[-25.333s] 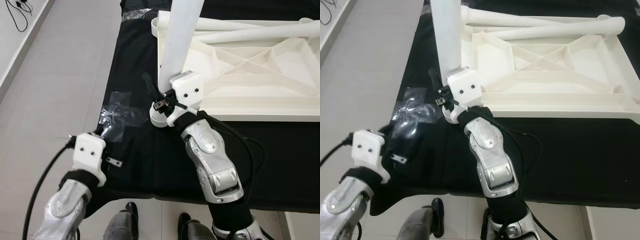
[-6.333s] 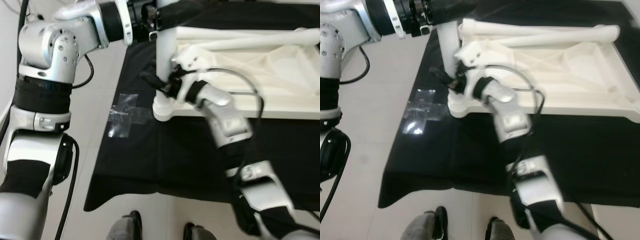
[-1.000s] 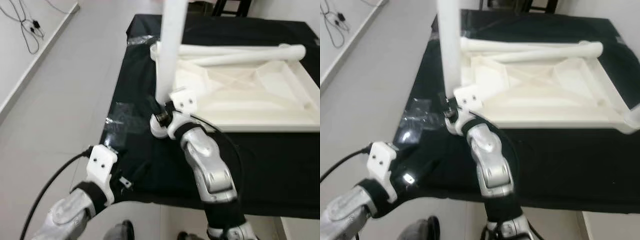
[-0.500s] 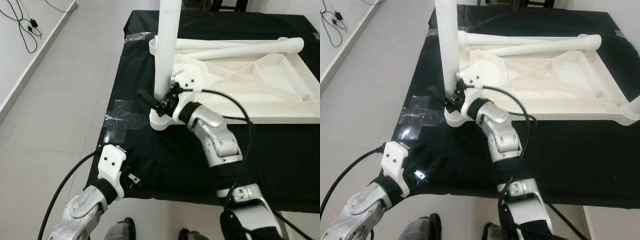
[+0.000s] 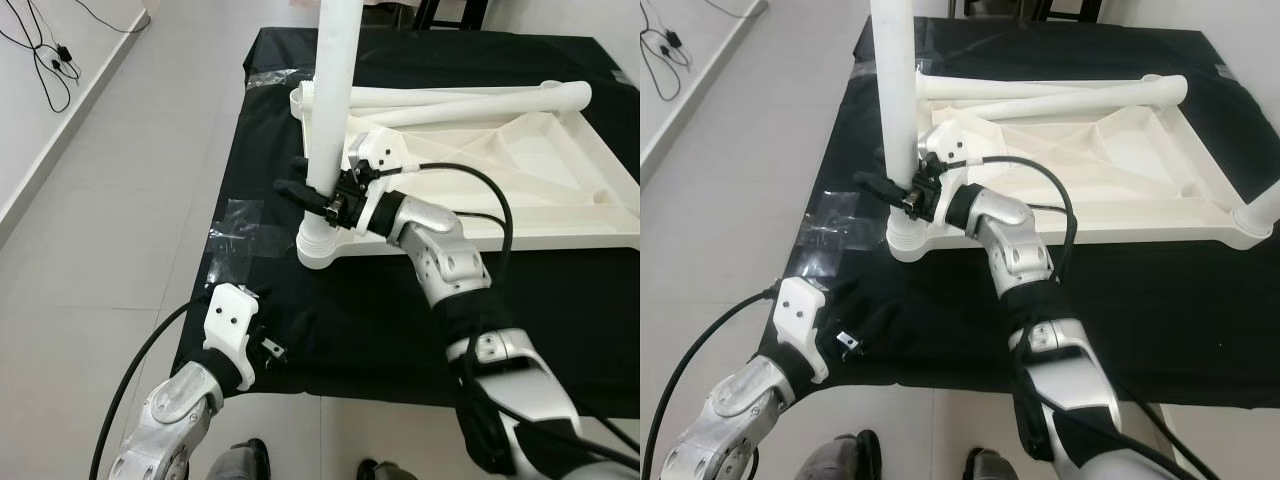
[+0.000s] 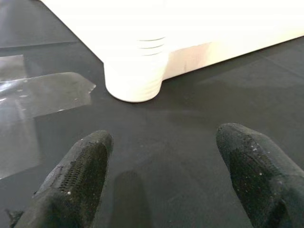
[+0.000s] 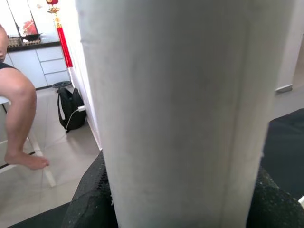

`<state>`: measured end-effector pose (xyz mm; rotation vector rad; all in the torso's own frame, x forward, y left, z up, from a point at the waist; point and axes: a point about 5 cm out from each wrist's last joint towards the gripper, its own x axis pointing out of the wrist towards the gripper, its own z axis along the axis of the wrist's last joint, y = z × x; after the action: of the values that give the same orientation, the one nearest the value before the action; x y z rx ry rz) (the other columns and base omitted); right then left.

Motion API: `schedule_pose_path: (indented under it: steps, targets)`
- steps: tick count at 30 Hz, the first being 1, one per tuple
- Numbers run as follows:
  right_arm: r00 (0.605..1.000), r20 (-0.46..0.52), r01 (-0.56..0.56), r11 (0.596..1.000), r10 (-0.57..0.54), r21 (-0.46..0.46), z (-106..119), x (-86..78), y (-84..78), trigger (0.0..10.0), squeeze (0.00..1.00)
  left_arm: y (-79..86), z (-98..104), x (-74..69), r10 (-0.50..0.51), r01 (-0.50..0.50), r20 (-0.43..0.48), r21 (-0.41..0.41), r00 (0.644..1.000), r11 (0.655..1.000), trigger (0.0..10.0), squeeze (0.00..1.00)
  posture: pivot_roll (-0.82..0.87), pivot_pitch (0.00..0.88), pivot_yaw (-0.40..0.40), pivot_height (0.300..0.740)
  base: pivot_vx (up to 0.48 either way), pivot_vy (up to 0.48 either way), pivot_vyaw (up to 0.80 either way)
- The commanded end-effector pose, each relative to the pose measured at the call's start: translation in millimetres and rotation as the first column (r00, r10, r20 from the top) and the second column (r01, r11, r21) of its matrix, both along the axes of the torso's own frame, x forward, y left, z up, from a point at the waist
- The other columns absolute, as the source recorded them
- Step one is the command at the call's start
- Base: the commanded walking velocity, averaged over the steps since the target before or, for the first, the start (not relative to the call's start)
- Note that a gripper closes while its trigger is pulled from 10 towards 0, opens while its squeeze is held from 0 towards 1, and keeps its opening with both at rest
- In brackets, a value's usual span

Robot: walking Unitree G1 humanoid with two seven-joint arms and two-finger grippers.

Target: Building children table

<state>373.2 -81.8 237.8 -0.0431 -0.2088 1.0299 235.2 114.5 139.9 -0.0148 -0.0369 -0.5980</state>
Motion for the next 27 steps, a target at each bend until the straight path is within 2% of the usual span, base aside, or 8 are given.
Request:
schedule_pose_path:
  steps: [1,8,18,19,20,21,25,27]
  targets:
    - [0.999,-0.025,0.044,0.999,-0.044,-0.009,-8.0,2.4,-5.3,0.0,0.00,0.1,-4.4,-0.4,0.005,-0.004,-0.011,0.009,1.000,1.000,10.0,0.00,0.16,0.164,-0.020,0.740,0.000,0.000,0.00]
    - [0.532,-0.098,0.819,0.541,-0.841,-0.190,-69.2,-12.4,-50.0,0.0,0.00,3.1,-4.5,5.0,0.019,-0.019,-0.004,0.007,1.000,1.000,10.0,0.00,0.12,0.172,-0.025,0.740,0.000,0.000,0.00]
    - [0.686,-0.132,0.697,0.699,-0.715,-0.161,-82.6,-30.1,-5.2,0.0,0.00,2.1,-4.3,11.9,0.020,-0.021,-0.003,0.000,1.000,1.000,10.0,0.00,0.11,0.160,-0.021,0.740,0.000,0.000,0.00]
    - [0.699,-0.137,0.683,0.712,-0.702,-0.163,-79.5,-23.5,-3.0,10.0,0.00,2.2,-4.1,12.6,0.026,-0.026,0.001,-0.003,1.000,1.000,10.0,0.00,0.11,0.161,-0.019,0.740,0.000,0.000,0.00]
    - [0.699,-0.137,0.683,0.712,-0.702,-0.163,-79.5,-23.5,-3.0,10.0,0.00,2.2,-4.1,12.6,0.026,-0.026,0.001,-0.003,1.000,1.000,10.0,0.00,0.11,0.161,-0.019,0.740,0.000,0.000,0.00]
    - [0.745,-0.134,0.641,0.757,-0.654,-0.128,-72.8,-20.8,1.1,10.0,1.00,2.3,-4.1,12.7,0.029,-0.029,0.002,-0.004,1.000,1.000,10.0,0.00,0.11,0.160,-0.019,0.740,0.000,0.000,0.00]
    - [0.887,-0.108,0.453,0.892,-0.450,0.001,-41.5,-18.0,15.1,10.0,1.00,2.1,-4.4,13.3,0.030,-0.030,0.004,-0.003,1.000,1.000,10.0,0.00,0.12,0.156,-0.022,0.740,0.000,0.000,0.00]
    - [0.959,-0.109,0.265,0.964,-0.260,0.028,-29.0,-18.7,16.4,10.0,0.11,1.8,-4.7,13.7,0.029,-0.029,0.004,-0.003,1.000,1.000,10.0,0.00,0.12,0.154,-0.022,0.740,0.000,0.000,0.00]
